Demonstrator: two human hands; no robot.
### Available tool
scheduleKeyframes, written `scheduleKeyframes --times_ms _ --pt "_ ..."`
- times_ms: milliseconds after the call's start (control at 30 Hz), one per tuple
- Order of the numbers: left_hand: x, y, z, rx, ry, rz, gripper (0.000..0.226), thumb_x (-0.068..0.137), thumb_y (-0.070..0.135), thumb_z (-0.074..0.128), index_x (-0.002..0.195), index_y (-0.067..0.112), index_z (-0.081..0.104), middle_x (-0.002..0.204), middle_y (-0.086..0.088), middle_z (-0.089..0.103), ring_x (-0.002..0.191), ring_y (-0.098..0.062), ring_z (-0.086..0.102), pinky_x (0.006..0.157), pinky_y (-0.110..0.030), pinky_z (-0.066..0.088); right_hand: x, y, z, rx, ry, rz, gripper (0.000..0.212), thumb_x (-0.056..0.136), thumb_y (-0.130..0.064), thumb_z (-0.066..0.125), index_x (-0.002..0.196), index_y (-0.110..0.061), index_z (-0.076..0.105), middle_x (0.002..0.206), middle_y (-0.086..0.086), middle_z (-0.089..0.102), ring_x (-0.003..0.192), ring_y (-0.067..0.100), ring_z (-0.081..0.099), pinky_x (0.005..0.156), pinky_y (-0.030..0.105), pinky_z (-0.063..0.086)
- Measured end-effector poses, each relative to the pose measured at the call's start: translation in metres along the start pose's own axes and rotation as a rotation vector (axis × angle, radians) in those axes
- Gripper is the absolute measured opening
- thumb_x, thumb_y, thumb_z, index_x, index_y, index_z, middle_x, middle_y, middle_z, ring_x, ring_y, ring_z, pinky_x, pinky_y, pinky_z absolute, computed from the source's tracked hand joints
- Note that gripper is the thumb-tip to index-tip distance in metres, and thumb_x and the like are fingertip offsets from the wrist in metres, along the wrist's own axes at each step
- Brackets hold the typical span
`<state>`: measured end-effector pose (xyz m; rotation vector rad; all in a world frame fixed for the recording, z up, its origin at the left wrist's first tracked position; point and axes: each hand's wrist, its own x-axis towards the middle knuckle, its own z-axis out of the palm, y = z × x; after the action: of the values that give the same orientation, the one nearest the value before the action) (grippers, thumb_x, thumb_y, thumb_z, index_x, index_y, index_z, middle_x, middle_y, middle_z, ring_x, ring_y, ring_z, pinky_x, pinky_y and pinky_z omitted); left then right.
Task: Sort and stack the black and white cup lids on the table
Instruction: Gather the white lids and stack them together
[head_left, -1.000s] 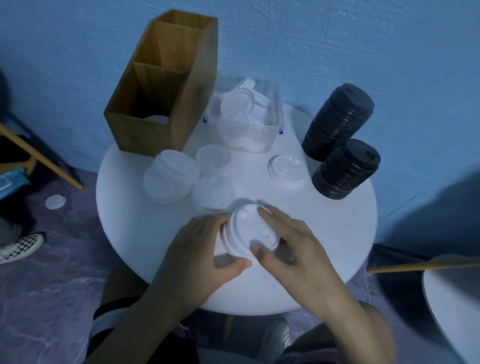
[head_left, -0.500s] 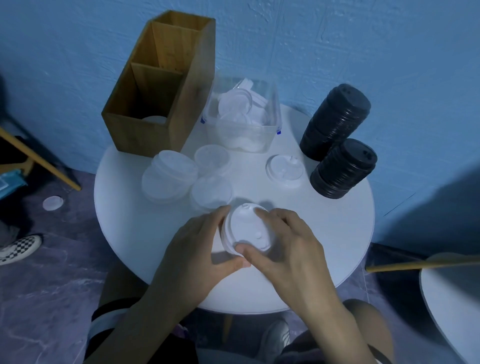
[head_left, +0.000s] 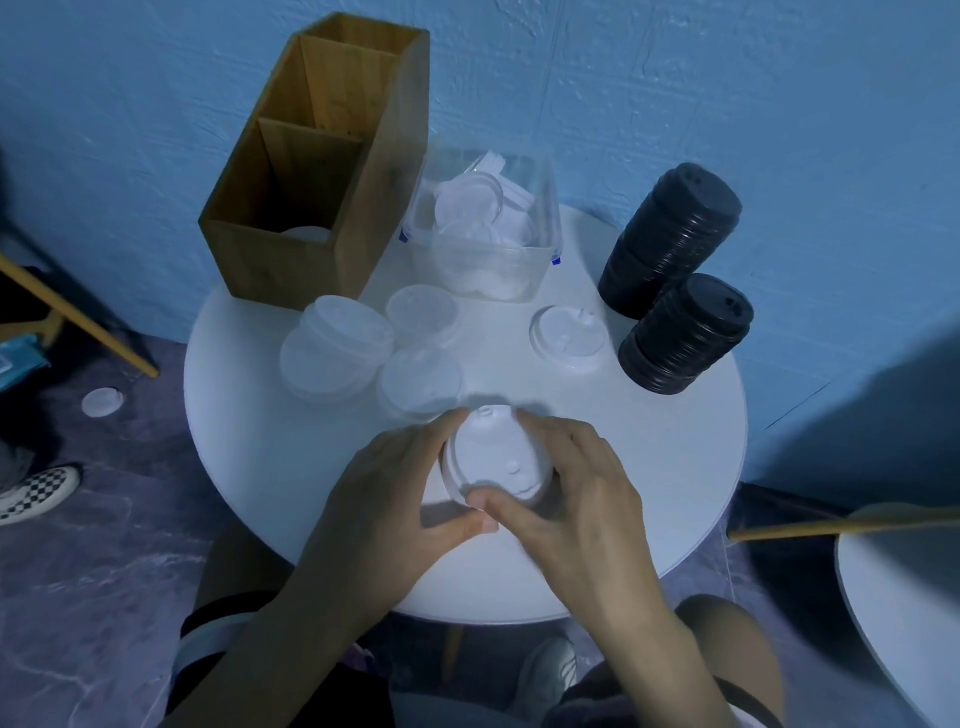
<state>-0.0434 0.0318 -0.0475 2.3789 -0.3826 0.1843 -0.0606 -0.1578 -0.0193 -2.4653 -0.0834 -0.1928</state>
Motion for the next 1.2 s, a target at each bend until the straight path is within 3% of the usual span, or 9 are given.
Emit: scheduleKeyframes --times_ms 133,267,367,433,533,800,933,1000,1200 --pt "-0.001 -0.003 0.000 -0.015 -0.014 -0.017 0.099 0.069 0.066 0.082 0.152 0.029 0.042 0.131 0.015 0.061 0.113 0.007 0.043 0.096 -0.023 0.037 0.006 0.010 -0.009 0.157 -0.112 0.023 0.077 0.082 -0.055 0.076 0.148 -0.051 0.037 0.132 -0.051 0.037 0.128 -0.019 0.036 0.103 0.000 0.024" --pt "0.000 -0.001 -0.004 -0.059 -0.006 -0.036 0.100 0.068 0.080 0.068 0.149 0.027 0.046 0.117 0.019 0.059 0.105 0.003 0.047 0.088 -0.016 0.038 0.009 0.018 -0.020 0.305 -0.239 0.015 0.082 0.085 -0.038 0.080 0.144 -0.063 0.028 0.152 -0.044 0.030 0.142 -0.019 0.026 0.118 0.015 0.027" --pt "0.000 0.001 -0.006 -0.025 -0.010 -0.028 0.096 0.067 0.079 0.060 0.145 0.024 0.051 0.112 0.019 0.057 0.101 0.003 0.046 0.082 -0.009 0.034 0.007 0.018 -0.021 0.263 -0.208 0.004 0.081 0.079 -0.051 0.081 0.139 -0.065 0.029 0.150 -0.042 0.033 0.141 -0.018 0.027 0.112 0.008 0.026" --pt "0.000 0.002 -0.007 -0.011 -0.017 -0.016 0.083 0.071 0.072 0.069 0.140 0.027 0.056 0.115 0.020 0.057 0.103 0.002 0.047 0.084 -0.009 0.034 0.005 0.019 -0.017 0.203 -0.144 -0.014 0.078 0.078 -0.056 0.079 0.144 -0.053 0.038 0.148 -0.034 0.039 0.139 -0.012 0.034 0.113 0.013 0.032" --pt "0.001 0.002 -0.008 0.004 -0.016 -0.009 0.061 0.076 0.056 0.077 0.129 0.030 0.064 0.114 0.021 0.060 0.106 0.002 0.049 0.086 -0.006 0.032 0.005 0.022 -0.014 0.157 -0.120 -0.027 0.076 0.082 -0.052 0.078 0.149 -0.039 0.044 0.149 -0.030 0.042 0.139 -0.008 0.037 0.115 0.020 0.035" --pt "0.002 0.001 -0.012 -0.031 -0.018 -0.084 0.040 0.082 0.043 0.081 0.116 0.027 0.068 0.107 0.018 0.064 0.100 -0.004 0.057 0.083 -0.005 0.031 0.017 0.024 -0.019 0.158 -0.249 -0.062 0.078 0.086 -0.045 0.073 0.155 -0.042 0.036 0.158 -0.036 0.027 0.143 -0.019 0.022 0.118 0.014 0.025" --pt "0.011 -0.007 -0.021 0.091 0.109 0.008 0.041 0.092 0.042 0.058 0.123 0.017 0.067 0.114 0.000 0.069 0.094 -0.013 0.065 0.084 -0.024 0.054 0.016 0.024 -0.016 0.201 -0.192 -0.030 0.080 0.079 -0.053 0.080 0.149 -0.043 0.044 0.149 -0.037 0.035 0.136 -0.017 0.034 0.109 0.008 0.027" --pt "0.016 -0.013 -0.024 0.219 0.119 0.010 0.046 0.092 0.034 0.065 0.133 0.013 0.065 0.126 -0.007 0.068 0.101 -0.025 0.071 0.087 -0.037 0.057 0.014 0.024 -0.017 0.201 -0.206 -0.035 0.076 0.082 -0.046 0.081 0.149 -0.042 0.045 0.149 -0.037 0.036 0.138 -0.016 0.033 0.110 0.009 0.027" --pt "0.013 -0.015 -0.022 0.227 0.076 0.044 0.032 0.085 0.026 0.079 0.116 0.018 0.073 0.122 0.001 0.065 0.087 -0.013 0.064 0.075 -0.021 0.051 0.008 0.030 -0.029 0.161 -0.314 -0.062 0.081 0.086 -0.036 0.077 0.153 -0.048 0.032 0.155 -0.043 0.025 0.143 -0.020 0.020 0.116 0.009 0.019"
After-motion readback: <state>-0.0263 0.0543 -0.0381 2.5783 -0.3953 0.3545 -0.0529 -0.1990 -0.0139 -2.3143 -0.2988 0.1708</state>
